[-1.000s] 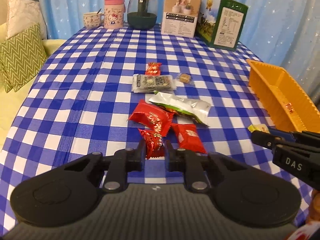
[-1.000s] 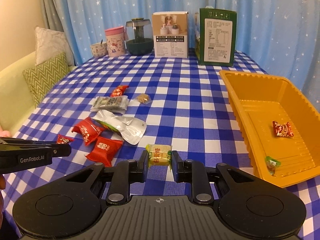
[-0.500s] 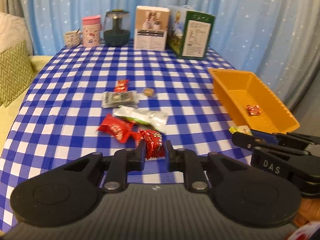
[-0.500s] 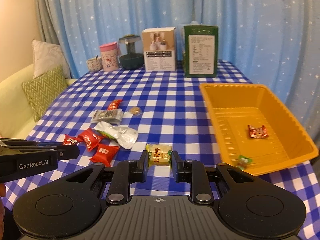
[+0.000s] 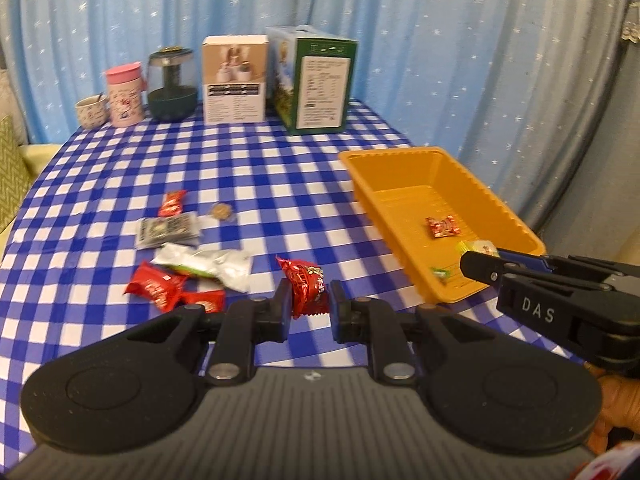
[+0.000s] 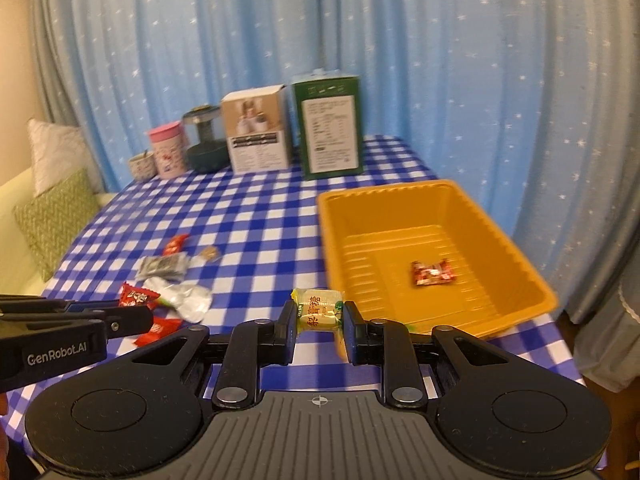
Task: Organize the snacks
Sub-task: 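Carry both candies into the orange tray and open both tools to release them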
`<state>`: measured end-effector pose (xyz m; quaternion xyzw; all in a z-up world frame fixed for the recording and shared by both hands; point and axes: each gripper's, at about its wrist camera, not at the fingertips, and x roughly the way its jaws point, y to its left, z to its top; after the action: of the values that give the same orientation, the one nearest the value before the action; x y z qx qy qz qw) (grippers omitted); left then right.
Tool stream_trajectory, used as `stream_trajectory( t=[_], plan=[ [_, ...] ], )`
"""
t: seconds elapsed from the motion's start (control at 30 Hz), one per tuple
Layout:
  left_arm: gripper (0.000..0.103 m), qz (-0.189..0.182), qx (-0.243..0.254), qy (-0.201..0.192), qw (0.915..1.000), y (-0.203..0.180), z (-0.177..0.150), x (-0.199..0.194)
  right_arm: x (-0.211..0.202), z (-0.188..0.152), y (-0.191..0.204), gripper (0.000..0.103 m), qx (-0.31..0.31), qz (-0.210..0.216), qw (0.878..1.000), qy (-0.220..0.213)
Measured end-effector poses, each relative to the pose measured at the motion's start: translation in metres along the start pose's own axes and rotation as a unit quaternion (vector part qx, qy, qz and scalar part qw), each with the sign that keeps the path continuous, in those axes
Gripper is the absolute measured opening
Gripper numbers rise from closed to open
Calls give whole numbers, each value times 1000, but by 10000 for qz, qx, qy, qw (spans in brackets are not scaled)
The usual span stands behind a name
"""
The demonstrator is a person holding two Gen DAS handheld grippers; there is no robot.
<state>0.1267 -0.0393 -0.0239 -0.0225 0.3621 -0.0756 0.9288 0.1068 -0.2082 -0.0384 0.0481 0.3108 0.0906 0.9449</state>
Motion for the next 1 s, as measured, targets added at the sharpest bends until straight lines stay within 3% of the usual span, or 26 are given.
stream_trajectory(
  t=[0.53, 1.0],
  plan=[
    [17, -591, 332, 86, 9977, -69, 22, 38, -12, 10, -75, 24, 477, -520, 9975, -24],
    [16, -834, 519, 238, 9949, -104, 40, 83, 18, 20, -118, 24, 586, -688, 9958, 118]
  ],
)
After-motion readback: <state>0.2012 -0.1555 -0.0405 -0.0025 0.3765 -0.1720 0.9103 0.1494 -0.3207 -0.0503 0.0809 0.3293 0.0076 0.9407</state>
